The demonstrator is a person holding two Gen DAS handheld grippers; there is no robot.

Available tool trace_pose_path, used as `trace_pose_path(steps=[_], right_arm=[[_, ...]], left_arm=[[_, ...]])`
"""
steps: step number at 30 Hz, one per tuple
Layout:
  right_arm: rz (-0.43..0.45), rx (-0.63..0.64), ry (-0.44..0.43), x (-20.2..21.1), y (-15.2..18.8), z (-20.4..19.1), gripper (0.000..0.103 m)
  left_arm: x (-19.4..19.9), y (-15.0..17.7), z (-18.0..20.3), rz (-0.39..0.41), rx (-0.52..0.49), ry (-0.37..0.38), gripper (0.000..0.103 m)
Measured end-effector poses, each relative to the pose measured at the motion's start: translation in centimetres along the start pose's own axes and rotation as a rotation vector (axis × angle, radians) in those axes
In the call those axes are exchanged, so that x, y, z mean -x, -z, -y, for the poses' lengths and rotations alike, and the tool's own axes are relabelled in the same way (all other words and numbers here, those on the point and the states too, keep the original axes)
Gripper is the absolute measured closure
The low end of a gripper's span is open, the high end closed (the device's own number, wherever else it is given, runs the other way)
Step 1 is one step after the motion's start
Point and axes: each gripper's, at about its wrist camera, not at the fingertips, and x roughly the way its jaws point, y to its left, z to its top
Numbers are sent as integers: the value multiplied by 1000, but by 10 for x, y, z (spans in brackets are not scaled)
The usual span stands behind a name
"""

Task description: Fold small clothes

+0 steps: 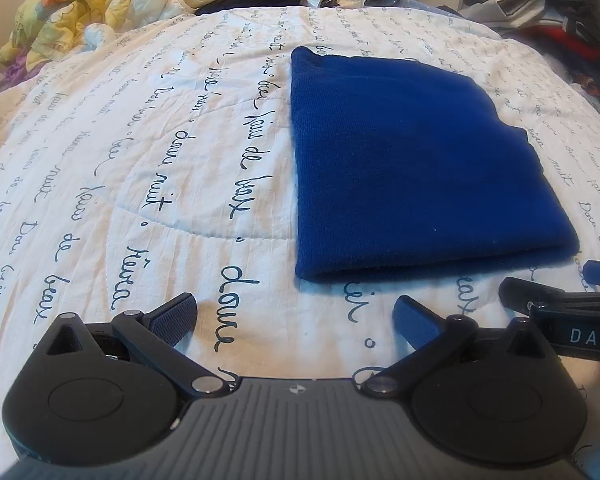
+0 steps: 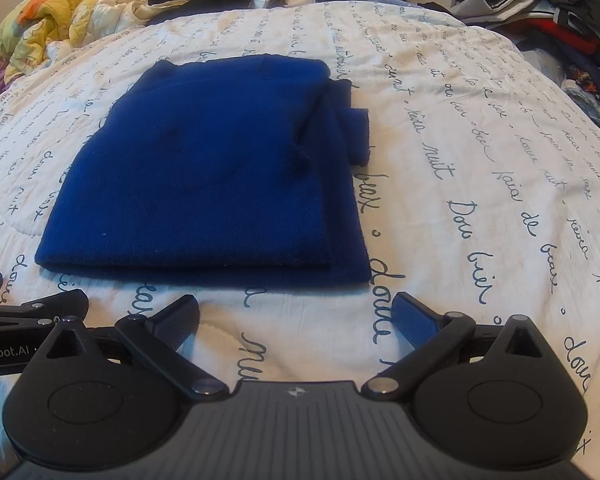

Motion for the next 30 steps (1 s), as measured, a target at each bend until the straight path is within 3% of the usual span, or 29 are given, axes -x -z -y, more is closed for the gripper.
trace_pose_path(steps=[30], right_arm=[[4, 0, 0, -1, 1, 0, 0]], left_arm=[[1, 3, 1, 20, 7, -7, 0]])
